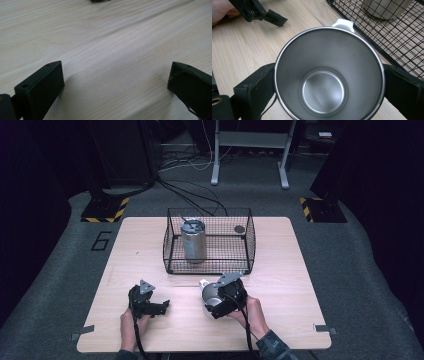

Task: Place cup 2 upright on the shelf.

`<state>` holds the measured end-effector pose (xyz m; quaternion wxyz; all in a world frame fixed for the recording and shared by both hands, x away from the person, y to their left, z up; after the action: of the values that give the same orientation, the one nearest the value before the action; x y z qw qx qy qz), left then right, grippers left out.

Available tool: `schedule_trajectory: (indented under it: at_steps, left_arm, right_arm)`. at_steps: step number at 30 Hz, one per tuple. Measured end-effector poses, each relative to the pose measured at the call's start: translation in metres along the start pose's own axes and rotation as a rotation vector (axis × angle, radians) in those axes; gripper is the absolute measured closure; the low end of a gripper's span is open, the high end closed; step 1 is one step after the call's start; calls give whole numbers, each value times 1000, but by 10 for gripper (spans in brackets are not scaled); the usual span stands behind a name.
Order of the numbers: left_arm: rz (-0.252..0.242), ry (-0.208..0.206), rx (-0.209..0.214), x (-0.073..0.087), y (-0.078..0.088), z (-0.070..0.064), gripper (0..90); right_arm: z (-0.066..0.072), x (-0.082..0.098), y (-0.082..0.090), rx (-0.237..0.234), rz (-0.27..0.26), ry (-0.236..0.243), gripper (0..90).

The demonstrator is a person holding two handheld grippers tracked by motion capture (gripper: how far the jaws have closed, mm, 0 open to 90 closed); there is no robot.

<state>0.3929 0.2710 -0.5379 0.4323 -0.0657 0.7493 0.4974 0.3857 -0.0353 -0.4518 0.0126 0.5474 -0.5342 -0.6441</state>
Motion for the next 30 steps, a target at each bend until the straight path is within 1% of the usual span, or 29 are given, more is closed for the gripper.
schedule_trajectory:
  at_steps: [2, 3, 5, 8, 10, 17, 18, 19, 20, 24, 29, 30]
  left_arm:
    - [-1, 3, 2, 0, 0, 0, 3]
    - [0, 0, 0, 0, 0, 0, 3]
    - [0, 0, 1, 0, 0, 0, 3]
    - [3, -8, -3, 0, 0, 1, 3]
    - [0, 0, 1, 0, 0, 0, 3]
    - [2, -6, -3, 0, 0, 0, 3]
    - [3, -7, -3, 0, 0, 0, 3]
    - [-1, 3, 2, 0, 0, 0, 3]
    - [-1, 3, 2, 0, 0, 0, 3]
    - [0, -1, 1, 0, 0, 0, 3]
    - [0, -1, 0, 0, 0, 0, 3]
    - [0, -1, 0, 0, 0, 0, 3]
  right_arm:
    - [0, 0, 0, -3, 0, 9, 40]
    - [0, 1, 0, 1, -17, 7, 45]
    - [0, 1, -1, 4, -26, 5, 47]
    - [0, 2, 0, 2, -26, 4, 49]
    - [1, 2, 0, 0, -27, 3, 51]
    - [1, 0, 3, 7, -33, 22, 52]
    - [0, 0, 5, 7, -37, 5, 53]
    - [0, 0, 5, 7, -37, 5, 53]
    - [-1, 0, 6, 11, -42, 8, 53]
    - [-5, -1, 9, 3, -31, 2, 53]
    - [-10, -1, 14, 10, -34, -1, 54]
    - [-11, -1, 15, 11, -41, -10, 53]
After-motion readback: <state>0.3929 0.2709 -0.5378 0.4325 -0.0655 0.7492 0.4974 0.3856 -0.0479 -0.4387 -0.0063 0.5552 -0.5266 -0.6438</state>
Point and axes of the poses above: each handheld gripper's, and its own axes: y roughly backward along the jaws, x roughly out of its underside, z roughly to its left, the point moved 1 cm from there along -y, roughly forward along the jaws, and after that the axes turned 12 degrees about x, right-handed, at the moved point
